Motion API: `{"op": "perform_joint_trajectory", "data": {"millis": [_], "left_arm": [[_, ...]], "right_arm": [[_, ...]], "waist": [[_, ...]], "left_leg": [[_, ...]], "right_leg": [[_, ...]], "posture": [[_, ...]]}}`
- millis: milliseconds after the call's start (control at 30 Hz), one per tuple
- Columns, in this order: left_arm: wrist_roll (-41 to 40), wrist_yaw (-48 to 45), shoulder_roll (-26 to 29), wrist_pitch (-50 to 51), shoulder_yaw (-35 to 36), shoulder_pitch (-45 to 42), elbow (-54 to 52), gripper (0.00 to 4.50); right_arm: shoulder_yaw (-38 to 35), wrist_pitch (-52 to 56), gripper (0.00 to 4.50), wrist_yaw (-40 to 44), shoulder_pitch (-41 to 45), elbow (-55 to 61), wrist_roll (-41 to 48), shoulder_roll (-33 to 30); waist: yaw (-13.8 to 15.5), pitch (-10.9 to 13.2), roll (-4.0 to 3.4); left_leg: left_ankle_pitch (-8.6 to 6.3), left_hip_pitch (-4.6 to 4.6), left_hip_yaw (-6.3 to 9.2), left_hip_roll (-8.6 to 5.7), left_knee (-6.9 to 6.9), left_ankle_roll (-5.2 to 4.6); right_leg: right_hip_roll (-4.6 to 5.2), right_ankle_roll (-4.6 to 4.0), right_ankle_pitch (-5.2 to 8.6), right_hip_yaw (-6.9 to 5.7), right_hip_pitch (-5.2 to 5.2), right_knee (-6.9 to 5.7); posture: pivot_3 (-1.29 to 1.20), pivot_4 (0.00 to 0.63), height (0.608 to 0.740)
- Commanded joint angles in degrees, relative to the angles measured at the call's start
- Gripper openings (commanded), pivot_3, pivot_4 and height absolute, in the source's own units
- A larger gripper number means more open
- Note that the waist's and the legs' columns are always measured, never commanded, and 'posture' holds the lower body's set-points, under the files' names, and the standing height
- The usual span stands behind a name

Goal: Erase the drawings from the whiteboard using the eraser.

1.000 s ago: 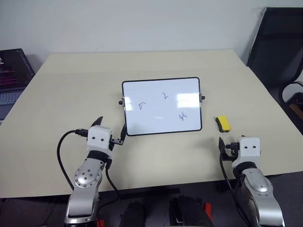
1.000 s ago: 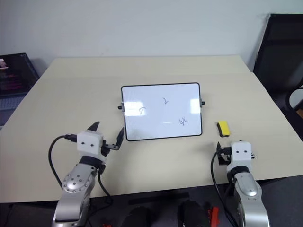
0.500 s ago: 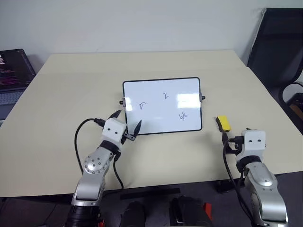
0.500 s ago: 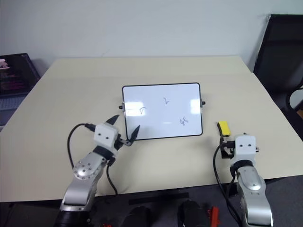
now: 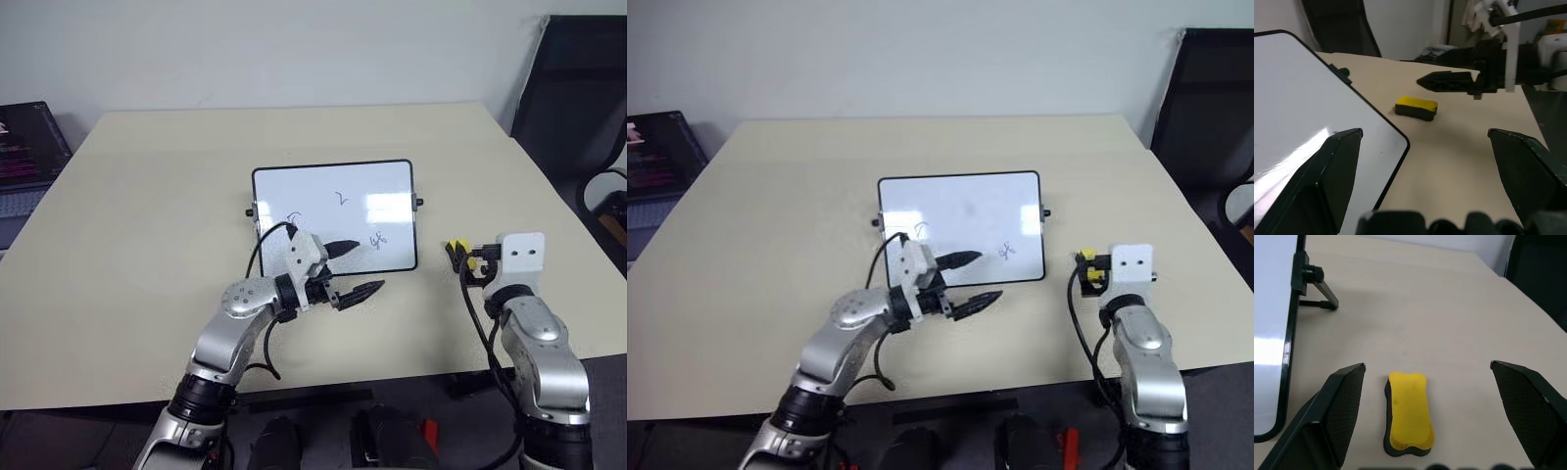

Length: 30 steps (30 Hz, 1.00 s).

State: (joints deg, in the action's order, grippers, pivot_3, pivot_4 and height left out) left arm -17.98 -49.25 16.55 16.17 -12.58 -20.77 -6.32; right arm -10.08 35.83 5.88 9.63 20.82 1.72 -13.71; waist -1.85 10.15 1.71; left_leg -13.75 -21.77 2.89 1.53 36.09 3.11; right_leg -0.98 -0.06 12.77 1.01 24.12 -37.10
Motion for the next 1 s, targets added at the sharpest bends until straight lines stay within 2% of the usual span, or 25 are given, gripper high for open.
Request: {"op": "perform_joint_trajectory", "data": {"millis": [33,400,1000], "left_arm": [[-1.49,-3.29,0.25,0.94,-1.66,-1.41,-0.33,4.5],[2.72,-3.09,-0.4,-2.05,-3.12,-3.23,2.82,4.5],[3.91,-0.96,-0.64,-3.28,-2.29,-3.05,3.15,4.5]], "right_arm": [[-1.73,1.77,4.45,0.32,2.75,-1.27,1.36,-1.1],[-0.68,5.31,4.45,1.57,8.44,-7.71,2.96,-2.65],[0.48,8.64,4.45,1.37,12.67,-14.19,4.02,-1.61]], "waist": [[0.0,0.0,0.0],[-0.01,0.0,-0.01],[0.01,0.0,-0.01]], "left_leg": [[0.0,0.0,0.0,-0.01,0.0,0.0],[0.0,-0.01,0.0,0.0,-0.01,0.0],[0.0,0.0,0.01,0.0,0.0,-0.01]], "right_leg": [[0.0,0.0,0.0,0.01,-0.01,0.01],[0.0,0.0,0.0,0.02,0.01,0.0],[0.0,0.01,-0.01,0.03,0.02,-0.01]], "posture": [[0.0,0.15,0.74],[0.0,0.15,0.74],[0.0,0.15,0.74]]}}
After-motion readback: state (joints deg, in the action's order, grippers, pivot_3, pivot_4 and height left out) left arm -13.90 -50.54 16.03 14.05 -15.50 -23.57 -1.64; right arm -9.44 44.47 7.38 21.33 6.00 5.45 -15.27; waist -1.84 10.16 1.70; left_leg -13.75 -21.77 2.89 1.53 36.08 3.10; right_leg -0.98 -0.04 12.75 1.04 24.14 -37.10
